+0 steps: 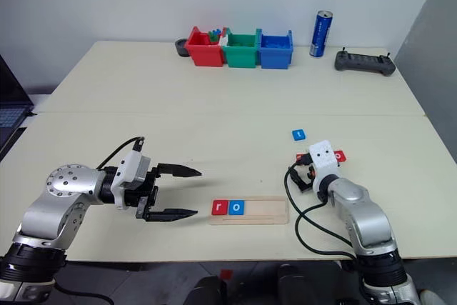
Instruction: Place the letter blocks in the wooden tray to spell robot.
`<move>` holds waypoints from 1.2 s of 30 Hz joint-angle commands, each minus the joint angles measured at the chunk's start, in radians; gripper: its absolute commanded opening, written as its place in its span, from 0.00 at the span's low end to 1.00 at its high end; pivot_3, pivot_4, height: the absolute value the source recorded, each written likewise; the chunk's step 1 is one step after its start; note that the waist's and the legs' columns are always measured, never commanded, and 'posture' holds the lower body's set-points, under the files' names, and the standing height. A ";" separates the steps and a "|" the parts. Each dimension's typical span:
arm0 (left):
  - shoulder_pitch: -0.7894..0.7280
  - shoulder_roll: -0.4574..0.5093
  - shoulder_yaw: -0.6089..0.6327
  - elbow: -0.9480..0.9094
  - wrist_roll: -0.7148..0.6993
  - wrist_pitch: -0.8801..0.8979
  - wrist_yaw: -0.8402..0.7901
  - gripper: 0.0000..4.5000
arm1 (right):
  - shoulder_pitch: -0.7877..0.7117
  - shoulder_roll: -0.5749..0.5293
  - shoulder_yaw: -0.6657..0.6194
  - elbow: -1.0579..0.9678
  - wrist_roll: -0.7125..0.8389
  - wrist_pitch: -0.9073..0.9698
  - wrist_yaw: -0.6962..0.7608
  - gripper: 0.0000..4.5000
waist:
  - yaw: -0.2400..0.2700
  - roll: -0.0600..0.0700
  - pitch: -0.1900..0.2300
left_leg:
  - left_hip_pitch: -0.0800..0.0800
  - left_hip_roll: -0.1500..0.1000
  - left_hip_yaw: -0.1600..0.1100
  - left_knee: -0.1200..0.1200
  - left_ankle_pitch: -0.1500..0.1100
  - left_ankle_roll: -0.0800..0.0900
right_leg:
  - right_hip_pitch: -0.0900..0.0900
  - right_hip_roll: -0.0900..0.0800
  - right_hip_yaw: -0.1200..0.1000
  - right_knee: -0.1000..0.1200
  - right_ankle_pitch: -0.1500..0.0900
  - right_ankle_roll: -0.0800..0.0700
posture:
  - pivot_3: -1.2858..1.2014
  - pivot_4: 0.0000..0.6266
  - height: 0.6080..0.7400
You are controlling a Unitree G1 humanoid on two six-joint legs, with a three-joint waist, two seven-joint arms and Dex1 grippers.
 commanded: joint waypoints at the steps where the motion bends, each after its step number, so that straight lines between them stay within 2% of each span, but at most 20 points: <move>1: -0.021 0.012 0.002 -0.029 -0.005 -0.015 -0.019 1.00 | -0.021 0.039 -0.024 0.035 -0.013 0.005 -0.042 1.00 | -0.001 0.000 0.000 | 0.000 0.000 0.000 0.000 0.000 0.000 | 0.000 0.000 0.000 0.000 0.000 0.000 | 0.52 0.24 1.00; 3: -0.028 0.002 -0.004 -0.027 -0.001 -0.015 -0.017 1.00 | -0.029 0.051 -0.033 0.057 -0.018 0.006 -0.053 1.00 | -0.002 0.000 0.000 | 0.000 0.000 0.000 0.000 0.000 0.000 | 0.000 0.000 0.000 0.000 0.000 0.000 | 0.52 0.24 1.00; 8: -0.046 -0.025 -0.006 -0.023 0.000 -0.007 0.009 1.00 | -0.033 0.047 -0.024 0.072 -0.024 0.002 -0.050 0.63 | -0.002 0.000 0.000 | 0.000 0.000 0.000 0.000 0.000 0.000 | 0.000 0.000 0.000 0.000 0.000 0.000 | 0.52 0.24 1.00; 12: -0.015 -0.001 -0.003 -0.021 0.016 -0.032 -0.015 1.00 | -0.028 0.044 -0.022 0.068 -0.026 -0.001 -0.053 0.32 | -0.002 0.000 0.000 | 0.000 0.000 0.000 0.000 0.000 0.000 | 0.000 0.000 0.000 0.000 0.000 0.000 | 0.52 0.24 1.00; 20: 0.014 0.050 -0.011 -0.020 0.022 -0.068 -0.095 1.00 | -0.027 0.045 -0.022 0.061 -0.026 -0.011 -0.051 0.32 | -0.002 0.000 0.000 | 0.000 0.000 0.000 0.000 0.000 0.000 | 0.000 0.000 0.000 0.000 0.000 0.000 | 0.52 0.24 1.00; 29: 0.024 0.045 -0.010 -0.019 0.020 -0.084 -0.111 1.00 | -0.006 0.038 -0.025 0.014 -0.018 0.003 -0.041 0.32 | -0.002 0.000 0.000 | 0.000 0.000 0.000 0.000 0.000 0.000 | 0.000 0.000 0.000 0.000 0.000 0.000 | 0.52 0.24 1.00; 36: 0.035 0.013 0.011 -0.028 -0.011 -0.076 -0.074 1.00 | 0.120 0.014 -0.080 -0.197 0.010 0.107 -0.051 0.32 | 0.002 0.000 0.000 | -0.001 0.000 -0.001 -0.001 0.000 0.000 | 0.000 0.000 0.000 -0.001 0.000 0.000 | 0.52 0.24 1.00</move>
